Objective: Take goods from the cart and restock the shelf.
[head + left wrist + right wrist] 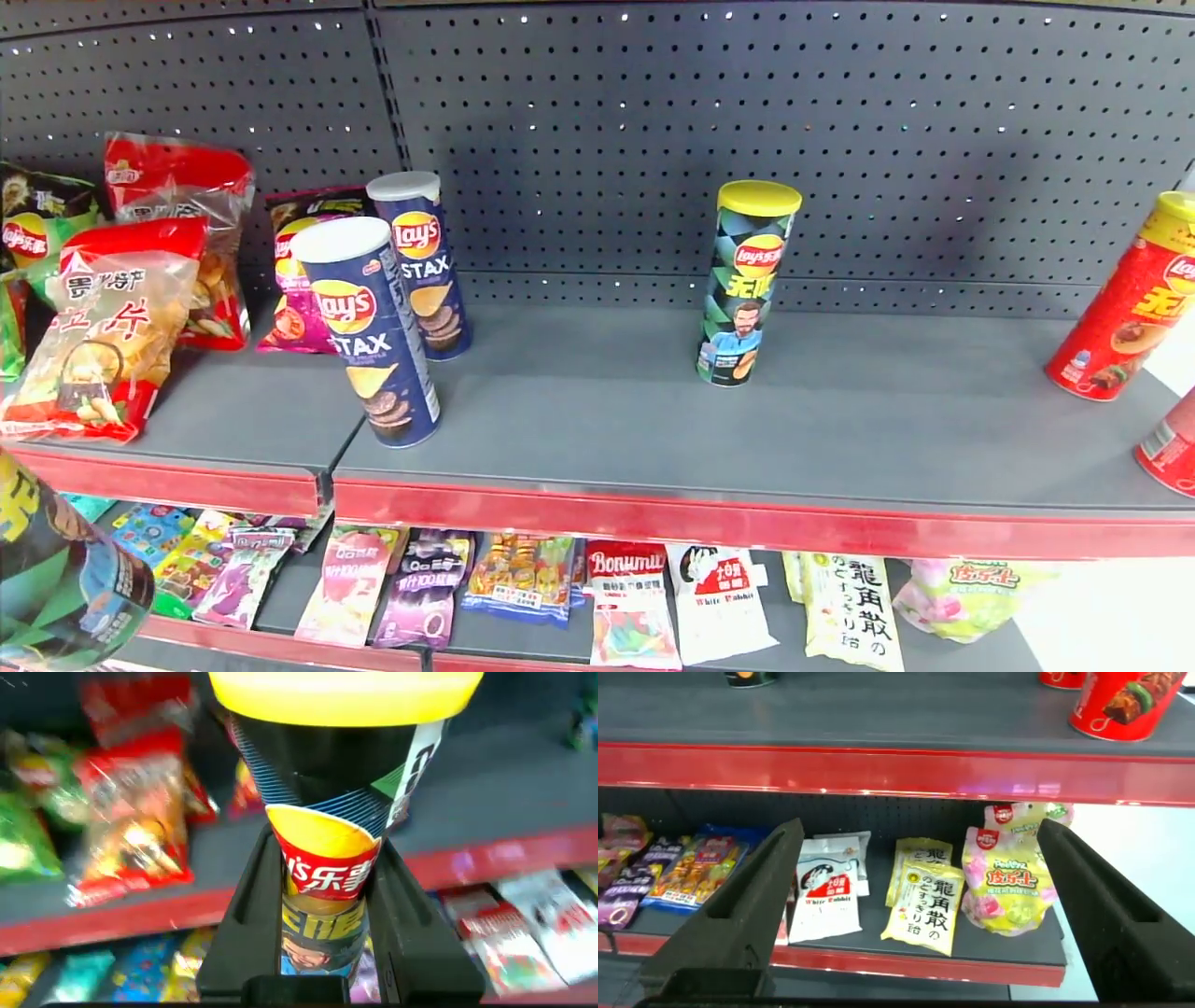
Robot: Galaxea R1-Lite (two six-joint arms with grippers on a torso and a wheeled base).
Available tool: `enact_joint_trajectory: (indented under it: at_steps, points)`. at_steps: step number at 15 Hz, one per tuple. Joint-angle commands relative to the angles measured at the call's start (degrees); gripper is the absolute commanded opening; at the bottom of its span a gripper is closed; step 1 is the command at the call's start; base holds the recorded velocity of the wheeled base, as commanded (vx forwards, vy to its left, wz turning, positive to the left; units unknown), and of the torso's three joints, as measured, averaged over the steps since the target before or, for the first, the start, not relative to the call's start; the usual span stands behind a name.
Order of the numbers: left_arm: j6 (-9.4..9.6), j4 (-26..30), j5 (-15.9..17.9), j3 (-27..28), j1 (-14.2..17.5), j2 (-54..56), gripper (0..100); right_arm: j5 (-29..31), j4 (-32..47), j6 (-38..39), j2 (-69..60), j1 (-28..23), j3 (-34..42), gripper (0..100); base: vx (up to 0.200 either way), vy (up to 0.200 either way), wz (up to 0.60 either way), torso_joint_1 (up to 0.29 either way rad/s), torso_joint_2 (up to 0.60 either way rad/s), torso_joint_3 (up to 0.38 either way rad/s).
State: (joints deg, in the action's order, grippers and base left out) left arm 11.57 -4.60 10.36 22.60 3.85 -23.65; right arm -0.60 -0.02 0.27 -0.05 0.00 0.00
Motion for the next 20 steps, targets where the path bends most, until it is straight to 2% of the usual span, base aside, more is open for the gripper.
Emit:
enact_joint_trajectory:
  at_steps: [1, 2, 3, 4, 5, 6, 7, 9, 10, 12, 14, 16, 20]
  points:
    - [-0.41, 10.0, 0.9, 5.3, -0.7, 5.5, 0, 0.0, 0.0, 0.0, 0.0, 0.1, 0.0, 100, 0.000, 0.000, 0.00, 0.000, 0.00, 0.000]
    - [-0.93, 11.4, 1.1, 6.2, -0.8, 5.7, 0, 0.0, 0.0, -0.1, 0.0, 0.1, 0.0, 100, 0.000, 0.000, 0.00, 0.000, 0.00, 0.000]
    - [-5.15, 11.8, 1.9, 7.7, -1.0, 5.8, 0, -0.1, -0.2, 0.3, 0.0, 0.1, 0.0, 100, 0.000, 0.000, 0.00, 0.000, 0.00, 0.000]
    - [-7.09, 11.7, 2.8, 8.0, -1.0, 5.6, 0, -1.1, -0.9, 0.3, 0.0, 0.1, -0.7, 100, 0.000, 0.000, 0.00, 0.000, 0.00, 0.000]
    - [-7.53, 11.7, 3.8, 7.8, -1.0, 5.5, 0, -3.2, -0.2, 1.8, 6.1, 1.5, -8.6, 100, 0.000, 0.000, 0.00, 0.000, 0.00, 0.000]
    - [-7.70, 11.7, 3.9, 7.3, -1.0, 5.5, 0, -3.9, -0.2, 5.1, 15.9, 2.6, -17.8, 100, 0.000, 0.000, 0.00, 0.000, 0.00, 0.000]
    - [-7.70, 11.8, 4.1, 6.8, -1.0, 5.5, 0, -4.8, -0.2, 6.0, 21.1, 3.4, -22.5, 100, 0.000, 0.000, 0.00, 0.000, 0.00, 0.000]
    - [-7.70, 11.8, 3.2, 5.4, -0.9, 5.0, 0, -8.9, -0.9, 1.0, 38.0, 6.9, -34.3, 100, 0.000, 0.000, 0.00, 0.000, 0.00, 0.000]
    - [-7.70, 11.9, 3.9, 5.4, -1.0, 4.9, 0, -9.1, -2.1, 0.4, 45.8, 7.2, -38.1, 100, 0.000, 0.000, 0.00, 0.000, 0.00, 0.000]
    - [-7.88, 11.8, 4.9, 5.4, -1.0, 3.7, 0, -11.4, -7.9, 0.2, 56.7, 8.9, -41.1, 100, 0.000, 0.000, 0.00, 0.000, 0.00, 0.000]
    - [-7.88, 11.8, 5.0, 5.8, -1.0, 3.2, 0, -18.8, -21.7, -0.1, 70.9, 9.3, -42.5, 100, 0.000, 0.000, 0.00, 0.000, 0.00, 0.000]
    - [-7.79, 11.8, 4.8, 5.7, -1.0, 3.3, 0, -21.7, -29.1, -1.0, 80.7, 9.1, -44.9, 100, 0.000, 0.000, 0.00, 0.000, 0.00, 0.000]
    - [-7.79, 11.8, 4.7, 5.6, -1.0, 3.3, 0, -30.8, -29.6, -6.2, 94.1, 6.2, -54.1, 100, 0.000, 0.000, 0.00, 0.000, 0.00, 0.000]
